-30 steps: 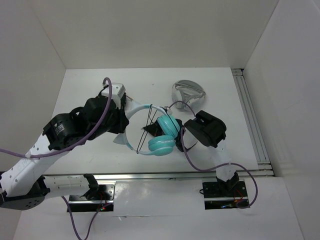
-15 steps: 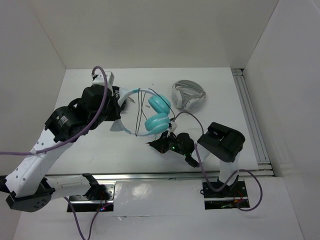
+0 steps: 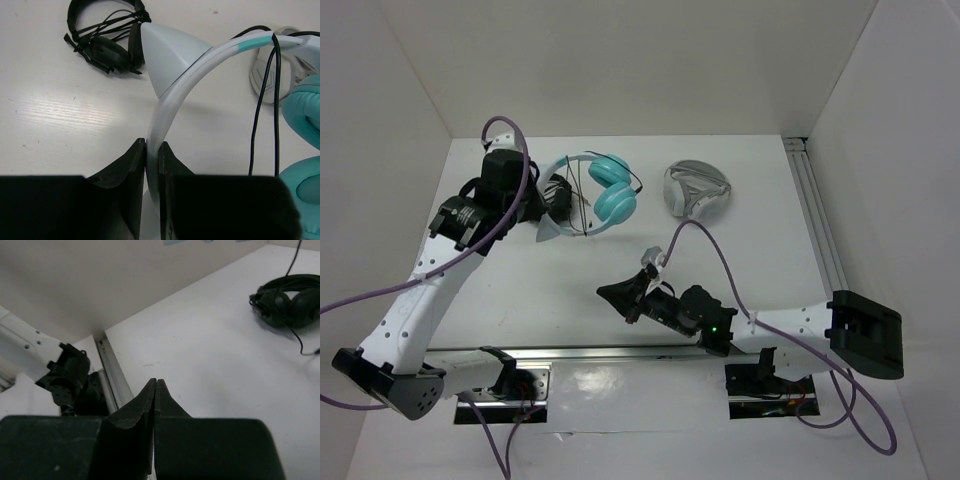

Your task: Wrap the headphones

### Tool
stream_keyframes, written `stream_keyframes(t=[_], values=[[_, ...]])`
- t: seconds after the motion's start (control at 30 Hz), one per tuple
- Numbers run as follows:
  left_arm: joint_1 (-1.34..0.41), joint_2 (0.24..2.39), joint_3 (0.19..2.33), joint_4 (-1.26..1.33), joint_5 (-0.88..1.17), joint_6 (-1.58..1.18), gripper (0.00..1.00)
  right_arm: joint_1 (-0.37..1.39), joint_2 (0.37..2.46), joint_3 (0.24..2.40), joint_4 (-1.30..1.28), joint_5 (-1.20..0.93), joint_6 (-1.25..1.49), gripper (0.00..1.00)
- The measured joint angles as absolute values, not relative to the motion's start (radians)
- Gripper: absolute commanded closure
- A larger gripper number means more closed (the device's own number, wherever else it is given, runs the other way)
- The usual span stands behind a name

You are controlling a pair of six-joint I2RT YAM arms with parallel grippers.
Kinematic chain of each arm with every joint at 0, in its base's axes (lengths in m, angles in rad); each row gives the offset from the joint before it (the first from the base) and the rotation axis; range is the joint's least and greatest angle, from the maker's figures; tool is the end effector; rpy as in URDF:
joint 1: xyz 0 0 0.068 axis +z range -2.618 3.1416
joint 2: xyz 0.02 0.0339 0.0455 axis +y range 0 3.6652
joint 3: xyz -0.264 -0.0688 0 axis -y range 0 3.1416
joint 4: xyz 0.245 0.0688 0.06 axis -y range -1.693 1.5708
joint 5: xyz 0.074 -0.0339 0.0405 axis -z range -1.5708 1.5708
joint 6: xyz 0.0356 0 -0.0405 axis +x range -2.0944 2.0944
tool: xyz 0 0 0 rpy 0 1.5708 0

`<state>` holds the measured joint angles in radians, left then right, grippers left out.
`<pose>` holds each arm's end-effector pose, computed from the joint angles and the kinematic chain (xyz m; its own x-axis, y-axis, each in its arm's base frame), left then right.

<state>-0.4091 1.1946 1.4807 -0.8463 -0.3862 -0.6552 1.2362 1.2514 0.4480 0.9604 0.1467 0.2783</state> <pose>0.2180 -0.0799 0.4289 -0.4327 -0.4276 -0.7937 -0.2370 0.9033 -0.3575 0.0897 0.2422 0.2465 -0.1943 0.2687 -0.9434 -0.8670 0.4029 0.2933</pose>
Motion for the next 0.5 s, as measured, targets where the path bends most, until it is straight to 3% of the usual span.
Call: stream_keyframes(t=[0.07,0.1,0.17,0.2,0.23,0.5], values=[[-0.395,1.195,1.449,-0.833,-0.363,-0.659,1.00,1.251,1.242,0.453,0.916,0.193,0.249,1.00],[-0.391,1.195,1.441,-0.834,-0.354,-0.658,1.00,1.253,1.242,0.447,0.905,0.211,0.238,0.72],[-0.387,1.195,1.433,-0.834,-0.343,-0.658,1.00,1.254,1.248,0.413,0.915,0.254,0.226,0.41],[-0.387,1.194,1.432,-0.834,-0.340,-0.658,1.00,1.254,1.256,0.392,0.920,0.274,0.213,0.15],[-0.389,1.190,1.432,-0.833,-0.336,-0.658,1.00,1.252,1.272,0.376,0.925,0.294,0.204,0.00],[-0.452,1.100,1.441,-0.881,-0.324,-0.657,1.00,1.193,1.493,0.387,0.959,0.334,0.127,0.00]])
